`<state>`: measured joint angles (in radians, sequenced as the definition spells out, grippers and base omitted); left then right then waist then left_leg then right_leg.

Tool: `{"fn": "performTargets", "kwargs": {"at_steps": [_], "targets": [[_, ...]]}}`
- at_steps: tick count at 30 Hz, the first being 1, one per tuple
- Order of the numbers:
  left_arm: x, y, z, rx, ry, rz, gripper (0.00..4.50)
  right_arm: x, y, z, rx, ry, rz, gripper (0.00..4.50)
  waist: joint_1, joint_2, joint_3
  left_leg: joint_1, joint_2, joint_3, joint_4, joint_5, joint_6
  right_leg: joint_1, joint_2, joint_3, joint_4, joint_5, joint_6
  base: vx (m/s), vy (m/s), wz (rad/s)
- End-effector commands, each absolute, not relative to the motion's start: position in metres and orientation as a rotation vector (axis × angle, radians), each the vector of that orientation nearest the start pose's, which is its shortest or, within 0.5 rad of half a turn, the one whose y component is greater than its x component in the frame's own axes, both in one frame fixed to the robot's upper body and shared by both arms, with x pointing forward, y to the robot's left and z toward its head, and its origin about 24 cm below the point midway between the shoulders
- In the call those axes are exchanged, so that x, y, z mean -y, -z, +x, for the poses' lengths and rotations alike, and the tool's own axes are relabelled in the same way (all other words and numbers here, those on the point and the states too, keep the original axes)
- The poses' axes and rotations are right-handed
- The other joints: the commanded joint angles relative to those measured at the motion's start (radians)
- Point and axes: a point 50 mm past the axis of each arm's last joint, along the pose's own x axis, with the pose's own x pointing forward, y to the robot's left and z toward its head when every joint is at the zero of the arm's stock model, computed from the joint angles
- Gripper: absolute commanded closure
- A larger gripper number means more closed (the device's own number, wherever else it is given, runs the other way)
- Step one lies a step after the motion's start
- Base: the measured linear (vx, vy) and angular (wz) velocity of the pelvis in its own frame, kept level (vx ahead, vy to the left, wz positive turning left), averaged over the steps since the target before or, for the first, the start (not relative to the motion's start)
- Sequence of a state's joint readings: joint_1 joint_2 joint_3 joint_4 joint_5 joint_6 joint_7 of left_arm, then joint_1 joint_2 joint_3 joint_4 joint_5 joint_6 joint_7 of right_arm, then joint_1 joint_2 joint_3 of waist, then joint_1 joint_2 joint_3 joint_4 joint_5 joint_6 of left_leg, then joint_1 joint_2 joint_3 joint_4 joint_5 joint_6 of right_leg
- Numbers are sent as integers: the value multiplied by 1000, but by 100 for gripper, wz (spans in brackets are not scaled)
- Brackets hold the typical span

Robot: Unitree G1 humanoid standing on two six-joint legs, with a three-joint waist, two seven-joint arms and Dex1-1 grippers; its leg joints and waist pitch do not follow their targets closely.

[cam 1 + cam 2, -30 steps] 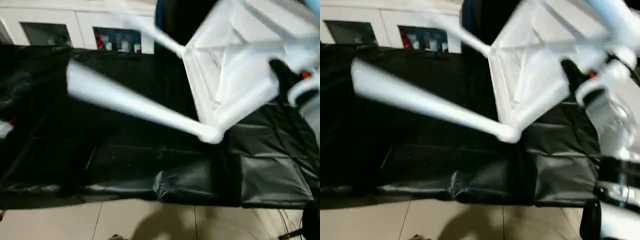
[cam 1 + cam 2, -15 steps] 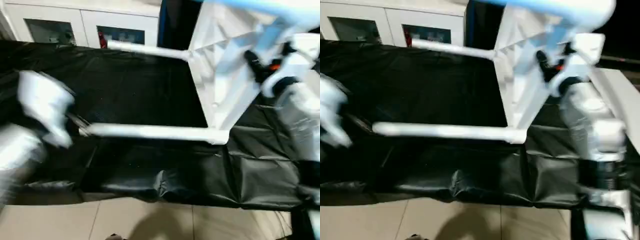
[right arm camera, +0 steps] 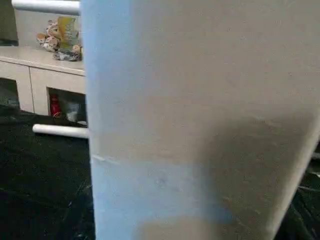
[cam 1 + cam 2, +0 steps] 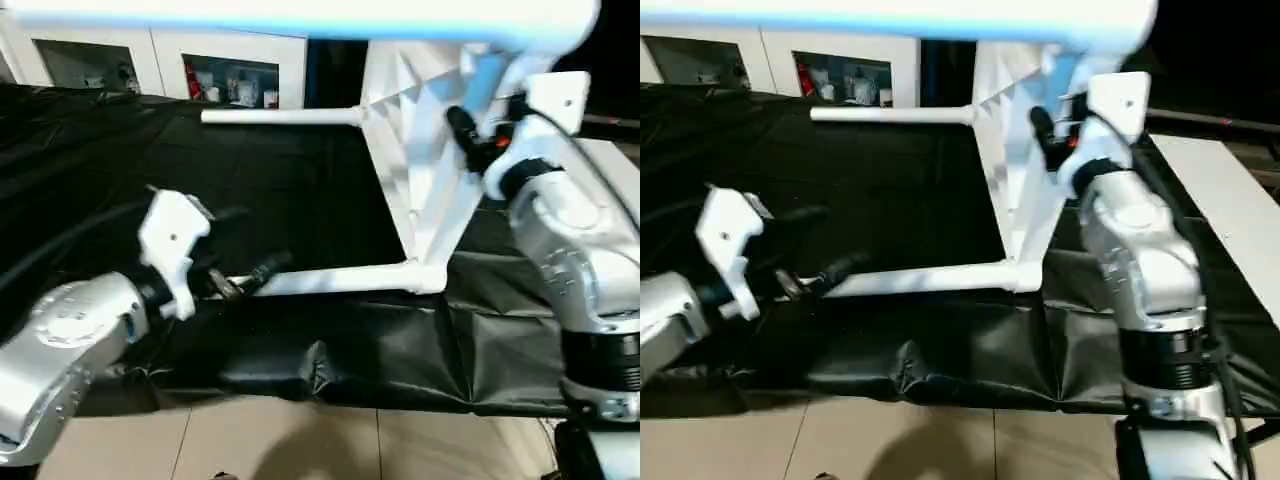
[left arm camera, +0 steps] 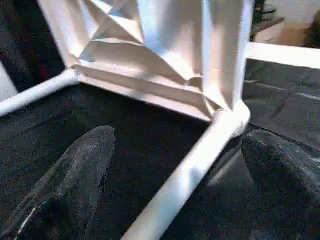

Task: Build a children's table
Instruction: Flip table

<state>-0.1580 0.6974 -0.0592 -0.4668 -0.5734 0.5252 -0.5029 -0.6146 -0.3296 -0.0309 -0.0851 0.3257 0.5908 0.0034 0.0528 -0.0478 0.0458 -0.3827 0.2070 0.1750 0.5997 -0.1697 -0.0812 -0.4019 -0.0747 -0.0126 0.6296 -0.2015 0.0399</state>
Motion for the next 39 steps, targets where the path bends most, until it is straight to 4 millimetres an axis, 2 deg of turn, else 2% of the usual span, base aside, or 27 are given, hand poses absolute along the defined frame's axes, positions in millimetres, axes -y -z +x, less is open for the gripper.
{"fn": "performTargets", "kwargs": {"at_steps": [1, 2, 4, 5, 8, 9, 10, 11, 12, 13, 14, 15, 17, 18, 19, 23, 24, 26, 28, 29, 30, 31, 33, 34, 39], "targets": [[-161, -148, 241, -81, 867, 219, 0, 155, -146, 336, -149, -191, -41, 257, -2, 31, -50, 27, 0, -1, -82, -360, -139, 12, -16, 18, -77, -254, -73, 0, 0, 0], [-161, -148, 241, -81, 867, 219, 0, 155, -146, 336, -149, -191, -41, 257, -3, 30, -50, 27, 0, -1, -82, -361, -139, 12, -16, 18, -78, -253, -72, 0, 0, 0], [-159, -148, 241, -75, 872, 232, 0, 152, -144, 336, -150, -199, -23, 203, -5, 30, -49, 29, 1, -2, -84, -386, -141, 9, -15, 17, -80, -275, -69, 0, 0, 0], [-158, -149, 242, -69, 870, 242, 0, 152, -143, 336, -146, -200, -18, 203, -6, 28, -48, 29, 1, -2, -84, -396, -141, 8, -15, 17, -82, -287, -67, 0, 0, 0], [-157, -150, 244, -55, 861, 256, 0, 151, -142, 337, -124, -202, -1, 170, -11, 30, -49, 30, 0, -6, -85, -431, -141, 7, -16, 16, -87, -330, -65, 0, 0, 0], [-157, -151, 247, -43, 841, 252, 0, 150, -141, 338, -98, -215, 8, 170, -13, 29, -51, 27, 0, -7, -84, -428, -138, 9, -18, 16, -87, -324, -69, 0, 0, 0], [-157, -152, 250, -30, 817, 252, 0, 149, -140, 338, -61, -231, 12, 147, -14, 31, -53, 26, 2, -7, -83, -424, -138, 8, -19, 16, -86, -305, -77, 0, 0, 0], [-157, -152, 251, -29, 812, 255, 0, 149, -139, 338, -50, -236, 11, 141, -16, 24, -56, 24, 2, -6, -80, -412, -131, 10, -17, 15, -84, -290, -82, 0, 0, 0], [-157, -151, 251, -30, 811, 258, 0, 149, -139, 338, -50, -237, 13, 135, -13, 21, -57, 18, 0, -3, -78, -362, -116, 18, -19, 16, -79, -256, -91, 0, 0, 0], [-156, -148, 253, -39, 800, 274, 0, 151, -133, 336, -43, -244, 24, 125, -12, 29, -57, 14, 0, -1, -76, -324, -106, 19, -20, 19, -76, -228, -99, 0, 0, 0], [-156, -147, 253, -44, 795, 280, 0, 151, -131, 336, -40, -246, 28, 113, -11, 30, -56, 12, -1, 0, -75, -305, -105, 20, -21, 19, -76, -217, -101, 0, 0, 0], [-156, -144, 254, -52, 785, 282, 0, 151, -128, 335, -44, -254, 31, 103, -9, 40, -55, 12, -1, 0, -76, -288, -105, 21, -21, 19, -73, -202, -106, 0, 0, 0], [-156, -140, 257, -64, 750, 296, 0, 151, -123, 334, -40, -264, 36, 96, -11, 38, -55, 12, -1, 0, -75, -277, -106, 23, -18, 19, -72, -181, -111, 0, 0, 0], [-155, -135, 261, -72, 706, 297, 0, 150, -116, 332, -31, -290, 38, 87, -11, 45, -56, 15, 1, 2, -73, -283, -105, 20, -18, 21, -73, -166, -117, 0, 0, 0], [-154, -134, 262, -65, 702, 283, 0, 150, -113, 332, -19, -287, 42, 61, -10, 43, -55, 14, -1, 1, -73, -289, -101, 23, -17, 20, -75, -172, -121, 0, 0, 0], [-150, -131, 264, -38, 696, 278, 0, 149, -106, 330, 15, -289, 10, 42, -8, 43, -57, 15, 1, 0, -74, -290, -92, 25, -19, 19, -76, -176, -140, 0, 0, 0], [-148, -130, 263, -16, 685, 269, 0, 149, -101, 327, 27, -307, -1, 42, -7, 48, -57, 14, 1, -1, -75, -294, -88, 25, -19, 19, -75, -175, -142, 0, 0, 0], [-145, -127, 262, 11, 673, 243, 0, 149, -94, 322, 35, -332, 19, 42, -7, 44, -57, 14, 1, -1, -74, -304, -81, 27, -19, 19, -77, -187, -141, 0, 0, 0], [-144, -121, 259, 7, 664, 215, 0, 151, -85, 318, 29, -322, 12, 42, -7, 47, -55, 13, 3, -1, -75, -314, -71, 26, -21, 20, -82, -196, -141, 0, 0, 0], [-143, -120, 259, 6, 664, 214, 0, 151, -84, 318, 28, -320, 11, 42, -8, 45, -55, 12, 3, -1, -74, -314, -70, 26, -20, 20, -82, -198, -140, 0, 0, 0], [-143, -115, 257, -6, 670, 201, 0, 150, -80, 316, 24, -314, 19, 42, -9, 49, -56, 10, 0, -2, -75, -316, -66, 27, -19, 19, -81, -205, -142, 0, 0, 0], [-142, -110, 255, -24, 683, 175, 0, 148, -78, 316, 23, -312, 29, 42, -9, 52, -55, 11, 0, -3, -76, -330, -66, 26, -19, 18, -82, -229, -141, 0, 0, 0], [-142, -104, 254, -34, 680, 172, 0, 145, -74, 316, 19, -311, 10, 42, -11, 49, -54, 10, 0, -3, -76, -340, -61, 24, -20, 18, -86, -255, -141, 0, 0, 0], [-142, -101, 254, -36, 680, 166, 0, 144, -72, 317, 13, -307, 1, 42, -11, 51, -52, 13, 1, -2, -76, -353, -58, 18, -20, 19, -89, -279, -138, 0, 0, 0], [-144, -94, 253, -45, 684, 182, 0, 140, -68, 323, 33, -280, -26, 42, -12, 59, -52, 15, 2, -6, -79, -383, -63, 16, -21, 17, -90, -304, -134, 0, 0, 0]]}}
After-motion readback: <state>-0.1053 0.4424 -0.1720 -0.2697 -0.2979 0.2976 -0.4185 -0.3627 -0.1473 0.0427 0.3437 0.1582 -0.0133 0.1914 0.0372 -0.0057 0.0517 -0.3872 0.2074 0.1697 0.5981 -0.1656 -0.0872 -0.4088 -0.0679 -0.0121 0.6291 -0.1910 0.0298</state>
